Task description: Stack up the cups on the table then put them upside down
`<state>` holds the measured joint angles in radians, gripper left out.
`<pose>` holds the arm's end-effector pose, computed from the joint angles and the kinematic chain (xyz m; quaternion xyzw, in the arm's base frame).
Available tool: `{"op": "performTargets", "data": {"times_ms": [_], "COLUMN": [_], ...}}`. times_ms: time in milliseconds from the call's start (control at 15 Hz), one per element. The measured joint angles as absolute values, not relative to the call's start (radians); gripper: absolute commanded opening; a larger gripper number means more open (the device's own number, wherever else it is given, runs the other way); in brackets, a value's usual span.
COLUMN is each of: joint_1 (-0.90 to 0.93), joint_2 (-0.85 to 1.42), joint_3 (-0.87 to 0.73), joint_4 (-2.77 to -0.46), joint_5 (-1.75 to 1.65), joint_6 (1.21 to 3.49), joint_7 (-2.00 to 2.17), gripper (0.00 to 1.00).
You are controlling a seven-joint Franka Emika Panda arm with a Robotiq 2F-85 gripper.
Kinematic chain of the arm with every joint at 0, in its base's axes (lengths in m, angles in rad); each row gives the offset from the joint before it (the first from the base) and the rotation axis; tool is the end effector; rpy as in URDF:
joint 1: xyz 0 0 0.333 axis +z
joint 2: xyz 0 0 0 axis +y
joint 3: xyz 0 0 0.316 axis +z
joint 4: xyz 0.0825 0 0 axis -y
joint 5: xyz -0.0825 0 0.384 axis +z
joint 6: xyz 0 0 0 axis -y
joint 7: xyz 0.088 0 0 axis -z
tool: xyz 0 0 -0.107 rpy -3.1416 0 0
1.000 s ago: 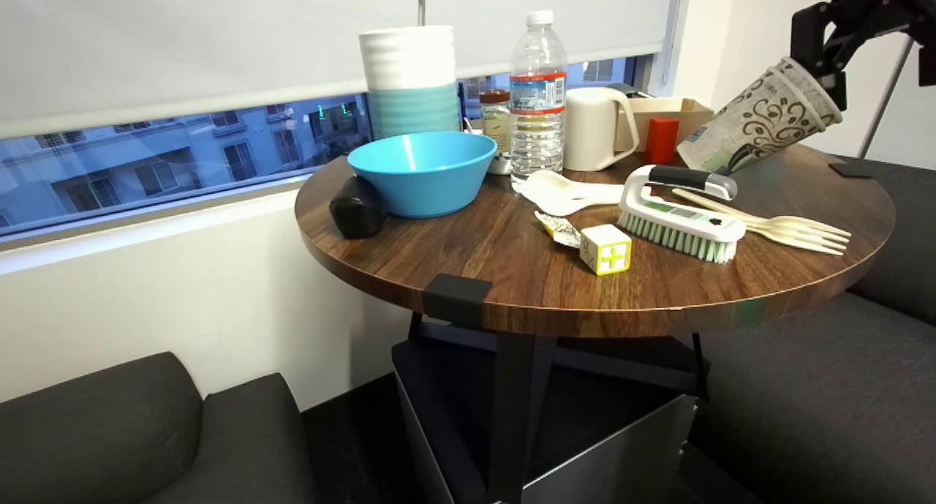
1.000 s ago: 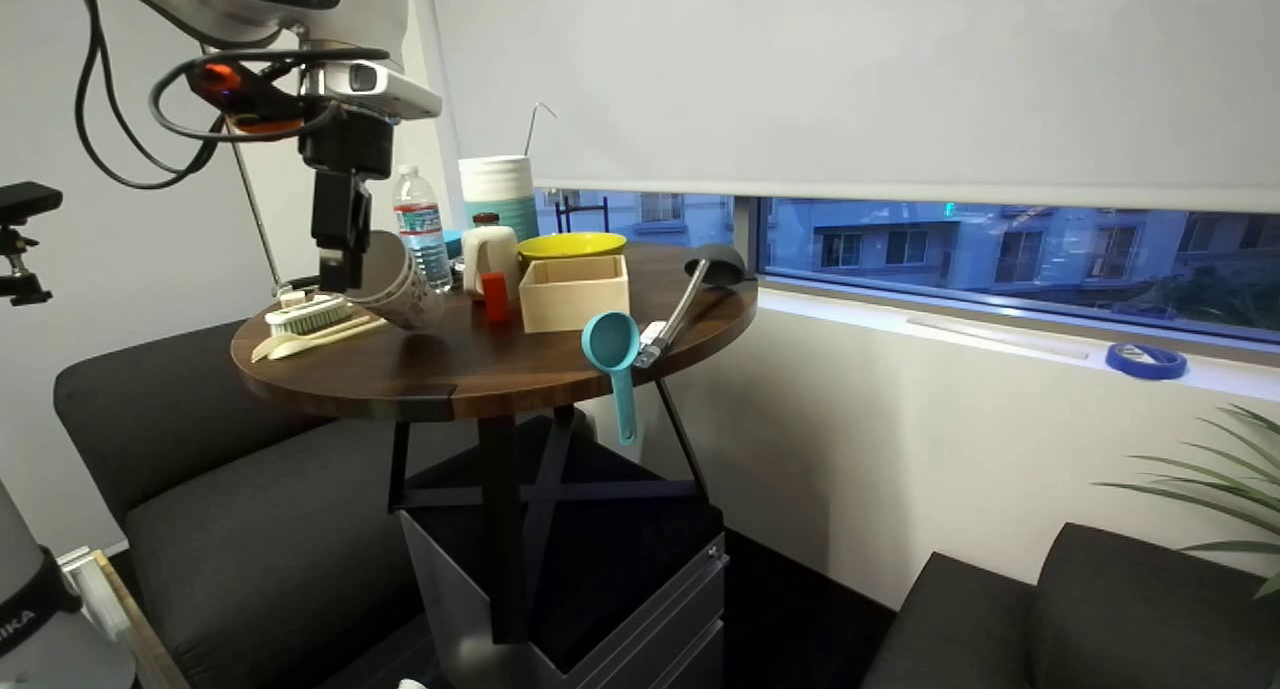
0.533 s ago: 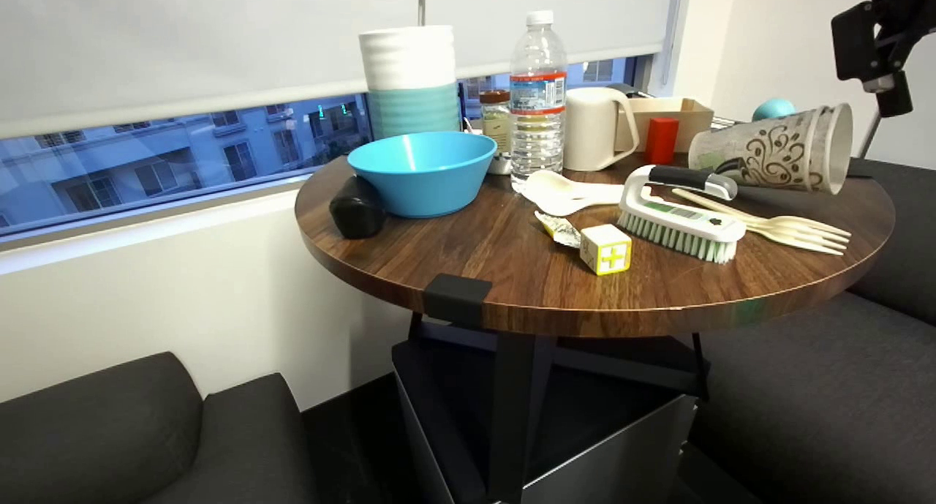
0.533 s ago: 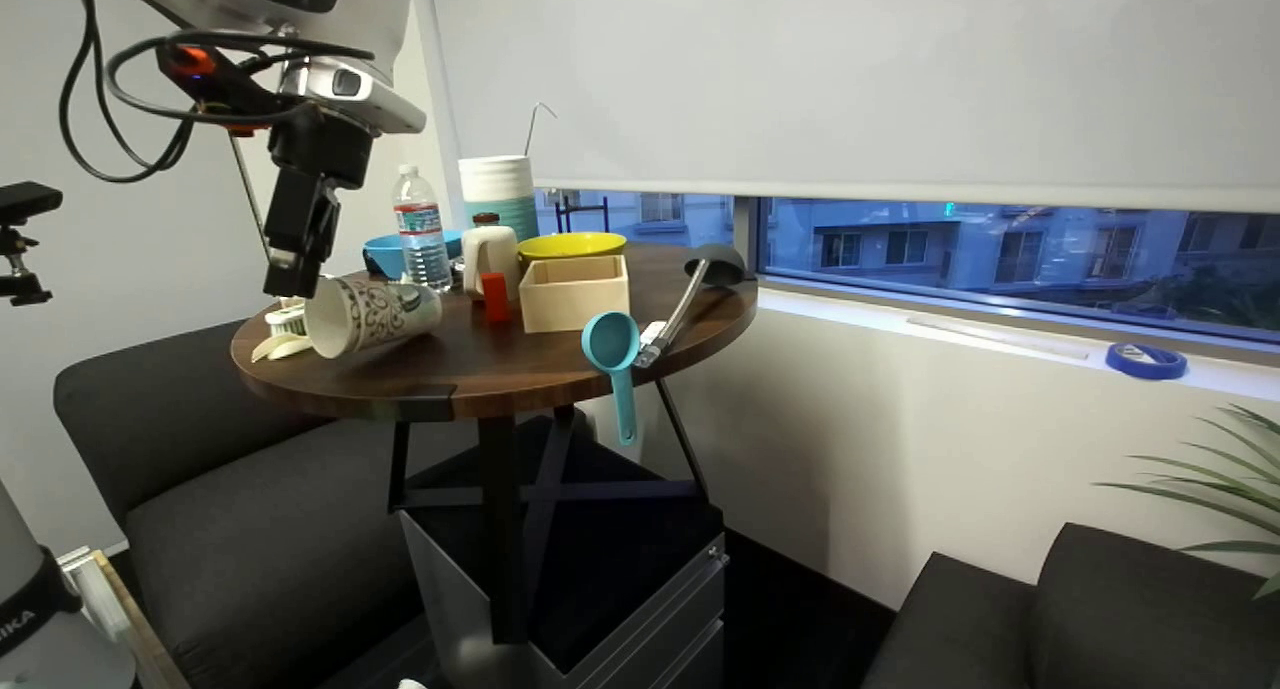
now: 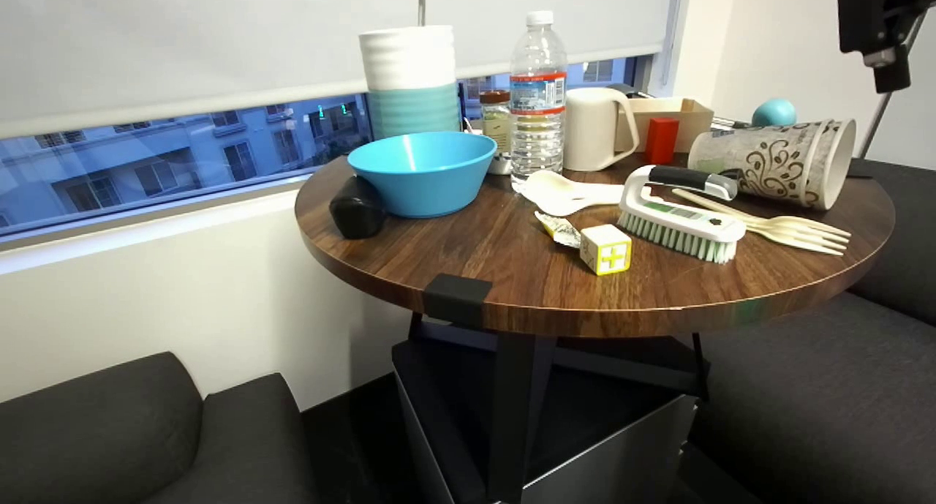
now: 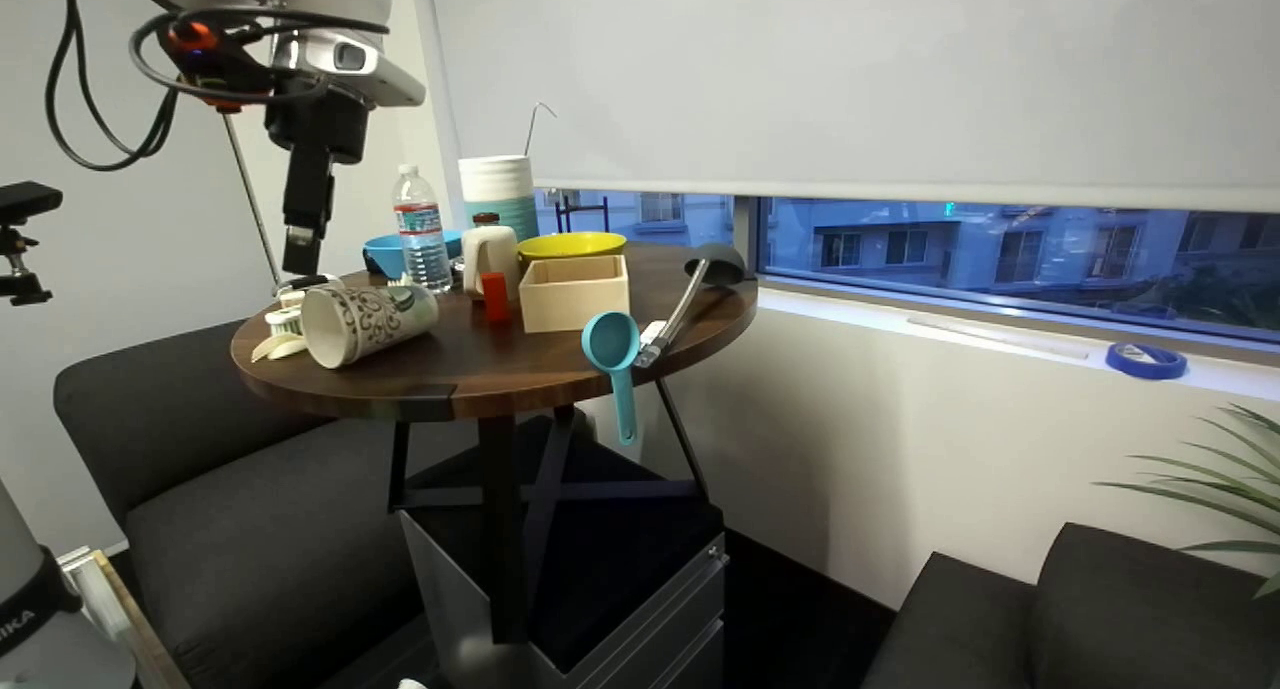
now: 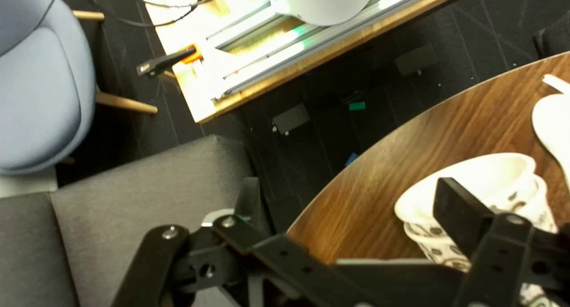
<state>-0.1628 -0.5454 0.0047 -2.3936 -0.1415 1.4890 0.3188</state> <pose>0.3368 -0.0698 0.4902 0.9551 -0.2256 -0.1719 0.0856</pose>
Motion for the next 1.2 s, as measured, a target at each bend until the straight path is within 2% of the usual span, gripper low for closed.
{"op": "performTargets", "data": {"times_ms": [267, 867, 1067, 1200], "joint_1": [-0.114, 0.018, 0.053, 0.057], "joint_2": [-0.569, -0.439, -0.383, -0.358], "joint_3": [0.007, -0.022, -0.06, -0.081], "joint_4": [-2.328, -2.325, -2.322, -2.307], "joint_5": [-0.145, -0.024, 0.065, 0.086], "joint_6": [1.587, 2.055, 2.054, 1.975], "joint_7": [0.237, -0.008, -0.17, -0.26], "gripper": [1.0, 1.0, 1.0, 1.0]}}
